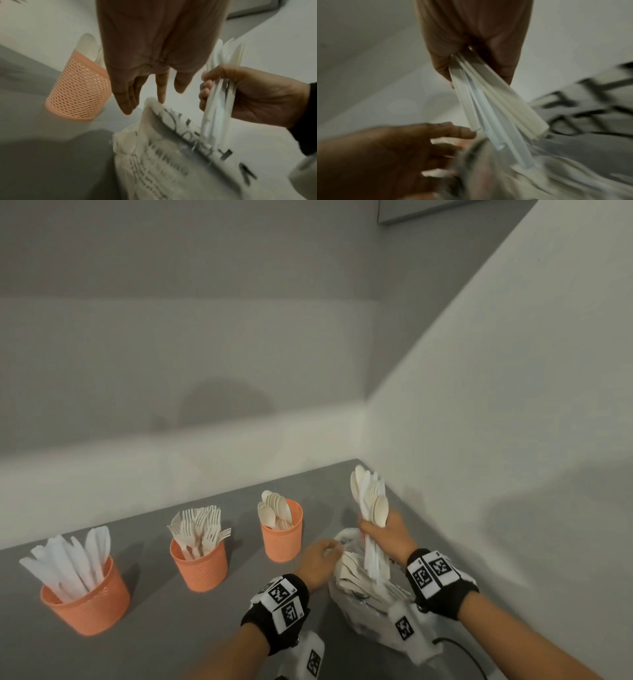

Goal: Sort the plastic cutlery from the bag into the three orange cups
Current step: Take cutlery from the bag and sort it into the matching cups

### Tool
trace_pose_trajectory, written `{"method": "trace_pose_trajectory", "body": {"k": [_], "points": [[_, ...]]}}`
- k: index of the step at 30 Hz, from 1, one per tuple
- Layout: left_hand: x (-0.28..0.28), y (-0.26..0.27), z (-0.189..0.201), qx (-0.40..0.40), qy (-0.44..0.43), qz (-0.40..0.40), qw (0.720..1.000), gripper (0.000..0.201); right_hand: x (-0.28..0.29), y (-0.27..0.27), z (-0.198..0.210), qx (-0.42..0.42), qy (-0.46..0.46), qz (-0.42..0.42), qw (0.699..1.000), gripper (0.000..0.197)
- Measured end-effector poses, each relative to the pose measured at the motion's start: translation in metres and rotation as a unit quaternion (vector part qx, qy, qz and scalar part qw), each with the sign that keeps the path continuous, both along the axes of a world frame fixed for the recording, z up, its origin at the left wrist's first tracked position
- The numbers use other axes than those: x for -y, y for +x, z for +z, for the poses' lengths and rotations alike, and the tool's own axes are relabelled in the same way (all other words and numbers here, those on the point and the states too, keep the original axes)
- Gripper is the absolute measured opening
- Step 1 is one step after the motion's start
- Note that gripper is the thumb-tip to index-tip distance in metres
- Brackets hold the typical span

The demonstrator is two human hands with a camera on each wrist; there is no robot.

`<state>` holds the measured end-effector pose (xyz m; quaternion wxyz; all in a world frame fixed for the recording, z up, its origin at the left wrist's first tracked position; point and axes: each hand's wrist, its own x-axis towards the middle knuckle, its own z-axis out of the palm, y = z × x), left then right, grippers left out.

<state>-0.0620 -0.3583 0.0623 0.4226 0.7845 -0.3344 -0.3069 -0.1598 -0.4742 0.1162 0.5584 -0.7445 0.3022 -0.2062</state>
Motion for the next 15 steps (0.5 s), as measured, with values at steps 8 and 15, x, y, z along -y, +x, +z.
{"method": "trace_pose_trajectory", "body": {"k": [8, 15], "points": [[-0.07, 0.033, 0.029, -0.483, -0.184, 0.227, 0.826, 0.057, -0.074, 0.083, 0.034, 0.132, 0.146, 0.017, 0.98, 0.016], [-0.13, 0.053, 0.05, -0.525, -0.301, 0.255, 0.754, 0.043, -0.158, 0.126, 0.008, 0.128, 0.173, 0.065, 0.974, 0.015]]}}
